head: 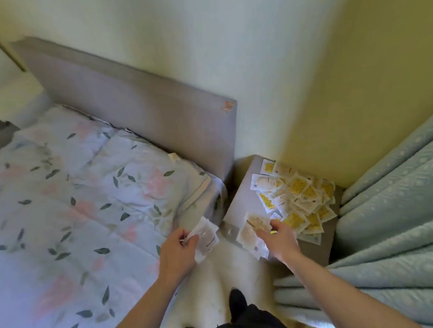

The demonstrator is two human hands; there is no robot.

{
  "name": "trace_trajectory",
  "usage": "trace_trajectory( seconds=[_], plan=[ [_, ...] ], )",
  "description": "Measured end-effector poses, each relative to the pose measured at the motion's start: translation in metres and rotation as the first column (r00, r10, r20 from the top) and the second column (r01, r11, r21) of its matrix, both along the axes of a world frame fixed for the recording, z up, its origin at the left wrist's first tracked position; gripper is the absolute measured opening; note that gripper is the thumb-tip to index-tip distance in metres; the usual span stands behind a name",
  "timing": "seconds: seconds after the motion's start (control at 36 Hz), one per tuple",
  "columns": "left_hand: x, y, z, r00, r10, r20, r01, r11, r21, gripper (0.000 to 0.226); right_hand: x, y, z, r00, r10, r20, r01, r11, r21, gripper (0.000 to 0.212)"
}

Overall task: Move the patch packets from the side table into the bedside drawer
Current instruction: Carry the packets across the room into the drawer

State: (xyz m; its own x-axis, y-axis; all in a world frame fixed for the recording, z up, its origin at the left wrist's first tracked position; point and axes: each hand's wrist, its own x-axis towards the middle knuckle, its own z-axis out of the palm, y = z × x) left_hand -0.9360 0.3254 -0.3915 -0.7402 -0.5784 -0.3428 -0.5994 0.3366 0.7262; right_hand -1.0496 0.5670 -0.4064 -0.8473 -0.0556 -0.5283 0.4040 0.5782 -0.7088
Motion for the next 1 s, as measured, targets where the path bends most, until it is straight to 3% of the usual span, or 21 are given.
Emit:
trace_trajectory(
  seconds=[0.19,0.36,0.5,0.67,1.0],
  plan=[
    [0.141,-0.05,0.023,0.962,0.266,-0.054,-0.27,0.959,-0.085,0.028,0.054,-0.117,0.042,0.903,0.408,-0.136,-0.421,0.903,-0.089,0.007],
    [0.308,-0.092,0.05,0.816,0.57,-0.1,-0.577,0.814,-0.064,0.031,0.167,-0.233,0.072,0.722,0.672,-0.164,-0.69,0.717,-0.103,0.013],
    [0.453,-0.123,0.071,0.705,0.703,-0.096,-0.71,0.698,-0.095,0.026,0.293,-0.315,0.094,0.589,0.791,-0.163,-0.808,0.573,-0.137,0.004],
    [0.606,-0.147,0.092,0.584,0.793,-0.173,-0.811,0.565,-0.152,0.026,0.443,-0.387,0.129,0.38,0.892,-0.245,-0.922,0.346,-0.172,0.007],
    [0.843,-0.195,0.135,0.354,0.902,-0.246,-0.927,0.304,-0.22,0.025,0.676,-0.515,0.154,0.045,0.952,-0.303,-0.981,-0.015,-0.193,0.018]
  ],
)
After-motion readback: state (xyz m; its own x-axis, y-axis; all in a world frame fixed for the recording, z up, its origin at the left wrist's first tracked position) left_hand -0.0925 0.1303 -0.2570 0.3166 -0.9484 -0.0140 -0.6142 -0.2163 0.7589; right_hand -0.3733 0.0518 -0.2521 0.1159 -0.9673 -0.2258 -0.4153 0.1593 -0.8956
